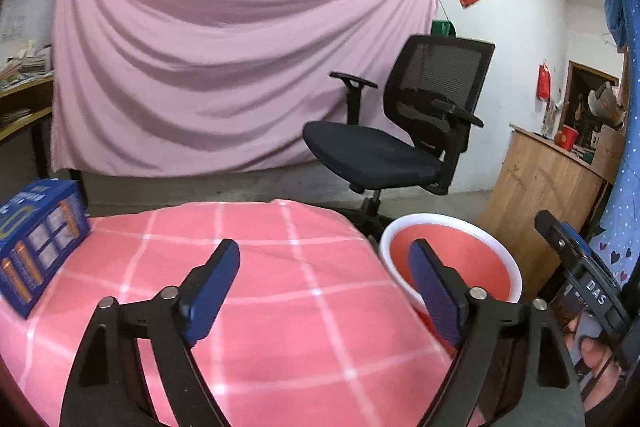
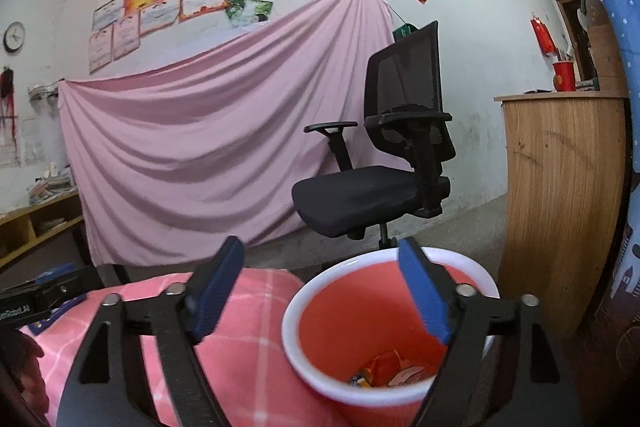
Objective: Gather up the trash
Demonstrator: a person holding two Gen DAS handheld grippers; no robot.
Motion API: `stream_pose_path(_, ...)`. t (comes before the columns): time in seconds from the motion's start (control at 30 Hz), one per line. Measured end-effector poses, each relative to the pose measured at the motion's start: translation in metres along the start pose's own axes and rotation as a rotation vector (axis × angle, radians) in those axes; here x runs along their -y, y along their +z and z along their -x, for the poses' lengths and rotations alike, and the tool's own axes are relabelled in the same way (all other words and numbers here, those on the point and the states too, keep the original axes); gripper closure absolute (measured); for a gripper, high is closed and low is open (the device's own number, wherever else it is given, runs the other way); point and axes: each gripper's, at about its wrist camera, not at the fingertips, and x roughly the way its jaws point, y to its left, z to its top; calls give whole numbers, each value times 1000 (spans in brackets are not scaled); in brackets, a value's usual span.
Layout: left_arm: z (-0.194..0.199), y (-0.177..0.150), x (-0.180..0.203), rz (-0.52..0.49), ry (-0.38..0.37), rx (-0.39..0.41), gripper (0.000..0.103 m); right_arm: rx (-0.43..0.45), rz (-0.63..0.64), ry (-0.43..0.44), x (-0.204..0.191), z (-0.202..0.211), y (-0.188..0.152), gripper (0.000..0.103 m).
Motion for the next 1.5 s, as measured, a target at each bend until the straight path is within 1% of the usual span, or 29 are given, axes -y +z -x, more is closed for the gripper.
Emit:
stream_pose_path(0.03, 7, -3, -3, -2, 4, 6, 16, 5, 7, 3, -4, 6, -2, 16)
stream_pose_path(0.07, 13, -7, -5, -2, 7, 8, 9, 9, 12, 6, -7, 11, -4, 13)
stream_pose_path(0.13, 27, -13, -11, 6, 13, 19, 2, 31, 18, 9, -14, 22, -8, 6)
stream_pose_path(0.17, 33, -16, -13, 12, 13, 30, 2, 43, 16, 12, -16, 27, -9, 2)
stream_pose_path(0.2, 40, -20, -15, 16, 9, 40, 2, 56, 16, 14, -19, 33, -10, 0)
stream_pose_path(0.4, 69, -30, -24, 8, 33, 71, 2, 104, 34, 12, -34, 62, -14, 0)
stream_pose_path(0.53, 89, -40, -32, 1, 46, 78, 2, 108, 42, 22, -44, 80, -18, 0)
stream_pose_path(0.7, 113, -56, -39, -11, 63, 85, 2, 92, 62, 56, -60, 99, -25, 0)
stream_pose_path(0.87, 133, -74, -47, -24, 84, 79, 2, 70, 87, 72, -75, 117, -32, 0)
stream_pose_path(1.03, 151, -87, -61, -1, 118, 90, 2, 54, 100, 85, -85, 132, -38, 0)
stream_pose_path(1.13, 161, -94, -67, -6, 142, 102, 2, 41, 105, 87, -90, 135, -45, 0)
stream_pose_path(1.3, 169, -105, -69, -18, 168, 106, 2, -6, 115, 96, -98, 134, -55, 0)
stream_pose_path(1.5, 170, -109, -72, -23, 182, 112, 2, -14, 143, 104, -106, 134, -62, 0)
